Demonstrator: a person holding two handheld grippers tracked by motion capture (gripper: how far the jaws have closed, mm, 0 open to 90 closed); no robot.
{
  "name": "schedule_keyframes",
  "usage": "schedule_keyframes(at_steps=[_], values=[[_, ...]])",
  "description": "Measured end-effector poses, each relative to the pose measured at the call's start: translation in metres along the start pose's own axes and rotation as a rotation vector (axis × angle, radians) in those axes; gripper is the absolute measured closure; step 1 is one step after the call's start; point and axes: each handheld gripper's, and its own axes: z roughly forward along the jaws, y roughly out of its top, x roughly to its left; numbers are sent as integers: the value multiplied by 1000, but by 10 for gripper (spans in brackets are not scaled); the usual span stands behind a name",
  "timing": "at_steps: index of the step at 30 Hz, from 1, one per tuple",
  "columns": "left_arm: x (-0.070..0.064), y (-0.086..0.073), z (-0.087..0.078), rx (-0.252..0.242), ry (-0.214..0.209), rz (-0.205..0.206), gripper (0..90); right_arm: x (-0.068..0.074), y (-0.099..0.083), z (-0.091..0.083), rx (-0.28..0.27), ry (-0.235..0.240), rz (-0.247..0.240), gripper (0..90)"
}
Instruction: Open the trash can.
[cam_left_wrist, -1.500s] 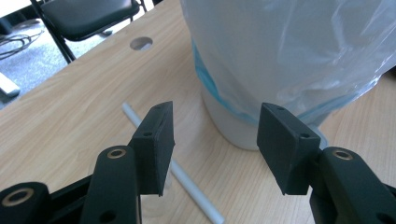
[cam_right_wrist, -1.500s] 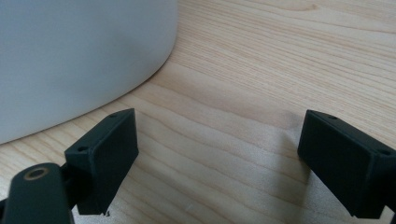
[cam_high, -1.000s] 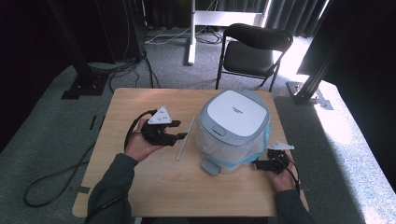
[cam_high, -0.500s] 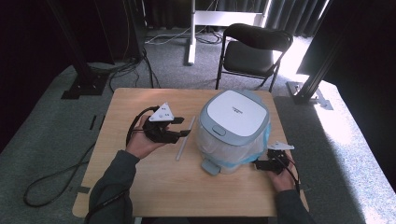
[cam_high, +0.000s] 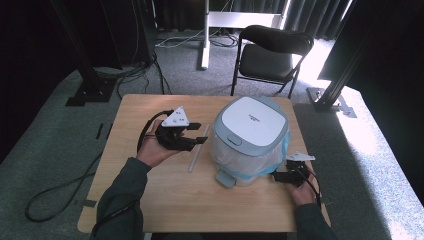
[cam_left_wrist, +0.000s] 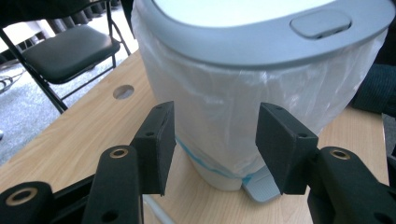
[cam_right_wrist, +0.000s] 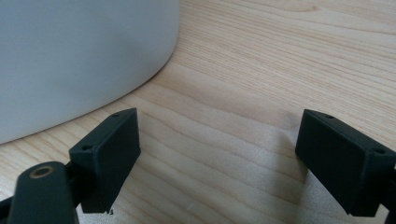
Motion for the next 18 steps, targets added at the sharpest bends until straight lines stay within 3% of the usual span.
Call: schedule_keyframes(at_steps=[11, 18], values=[[-1, 13, -3, -2, -8, 13, 474, 0, 0, 0, 0, 0, 0, 129], [-4, 21, -5, -30, -25, 18, 527, 0, 0, 0, 0, 0, 0, 129]])
